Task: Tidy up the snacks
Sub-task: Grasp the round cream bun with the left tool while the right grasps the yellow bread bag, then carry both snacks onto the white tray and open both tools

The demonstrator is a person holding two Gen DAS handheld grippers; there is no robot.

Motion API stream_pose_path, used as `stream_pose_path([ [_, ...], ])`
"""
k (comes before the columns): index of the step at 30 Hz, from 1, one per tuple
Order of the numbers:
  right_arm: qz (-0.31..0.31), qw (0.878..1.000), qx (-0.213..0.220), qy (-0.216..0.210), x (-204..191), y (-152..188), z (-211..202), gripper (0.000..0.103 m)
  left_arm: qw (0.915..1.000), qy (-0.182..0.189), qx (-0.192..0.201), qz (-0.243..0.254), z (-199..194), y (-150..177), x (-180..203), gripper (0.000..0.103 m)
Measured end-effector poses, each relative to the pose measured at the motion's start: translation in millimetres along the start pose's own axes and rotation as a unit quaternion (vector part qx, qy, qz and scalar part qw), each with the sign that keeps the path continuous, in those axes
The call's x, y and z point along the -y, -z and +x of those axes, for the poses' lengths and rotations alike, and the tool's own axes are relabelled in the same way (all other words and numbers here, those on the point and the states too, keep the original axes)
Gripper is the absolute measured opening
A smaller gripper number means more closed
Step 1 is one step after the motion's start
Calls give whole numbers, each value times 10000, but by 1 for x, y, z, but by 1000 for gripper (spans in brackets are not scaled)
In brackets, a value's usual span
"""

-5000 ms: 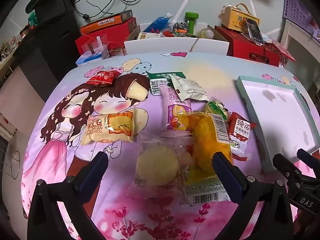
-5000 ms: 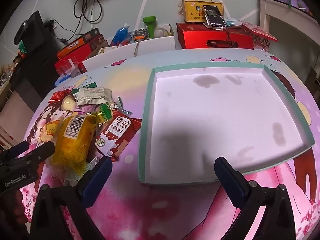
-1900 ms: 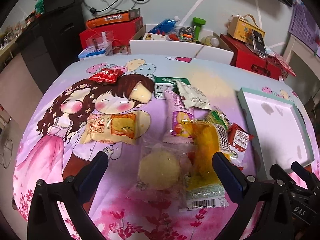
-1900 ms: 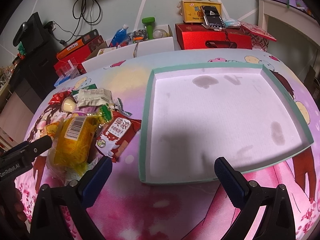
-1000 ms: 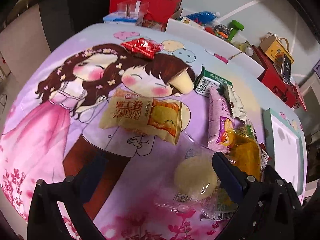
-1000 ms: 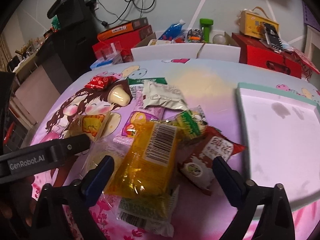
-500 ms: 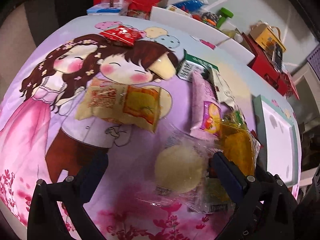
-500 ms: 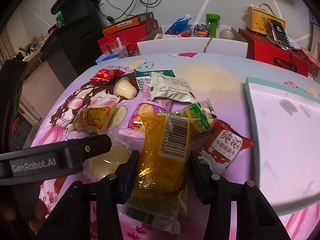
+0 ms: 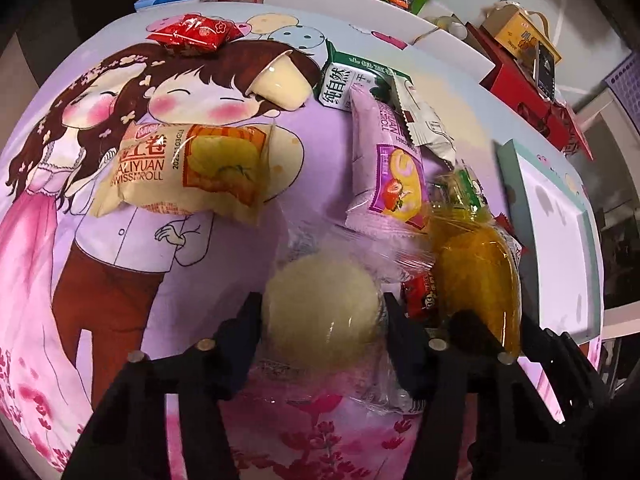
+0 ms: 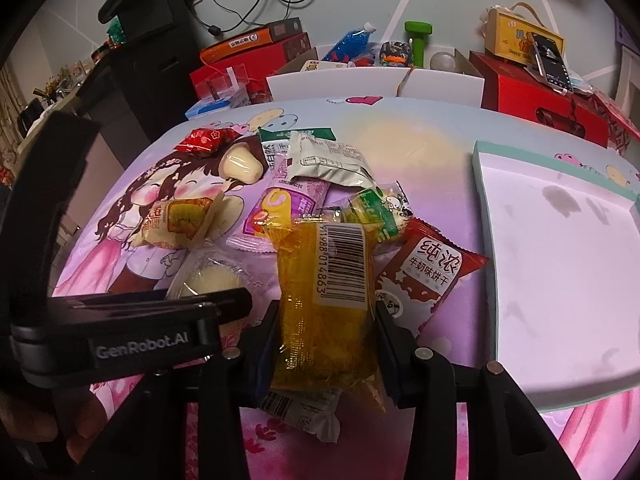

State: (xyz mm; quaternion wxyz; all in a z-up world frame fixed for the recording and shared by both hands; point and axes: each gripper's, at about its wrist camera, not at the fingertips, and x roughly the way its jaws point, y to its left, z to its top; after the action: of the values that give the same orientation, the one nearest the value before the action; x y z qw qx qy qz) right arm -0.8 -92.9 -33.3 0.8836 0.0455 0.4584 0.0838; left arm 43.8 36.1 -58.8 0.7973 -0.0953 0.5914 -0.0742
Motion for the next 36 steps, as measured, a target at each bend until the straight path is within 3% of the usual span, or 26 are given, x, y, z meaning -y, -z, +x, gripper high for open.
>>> stream_pose_path([
  [19, 228, 9990, 377, -21, 16, -12, -34, 42, 9962, 121, 852, 104, -60, -1, -4, 56],
  [25, 456, 9962, 521, 528, 61, -32, -45, 42, 9939, 255, 932, 536, -55, -20, 40, 56],
  [29, 749, 9909, 576, 957, 103, -39, -45, 42, 9883, 400, 1001, 1079, -50, -37, 91, 56],
  [36, 1419, 9789, 570, 1352, 175, -41, -45, 42, 9766, 621, 907, 1849, -25, -57, 181, 56],
])
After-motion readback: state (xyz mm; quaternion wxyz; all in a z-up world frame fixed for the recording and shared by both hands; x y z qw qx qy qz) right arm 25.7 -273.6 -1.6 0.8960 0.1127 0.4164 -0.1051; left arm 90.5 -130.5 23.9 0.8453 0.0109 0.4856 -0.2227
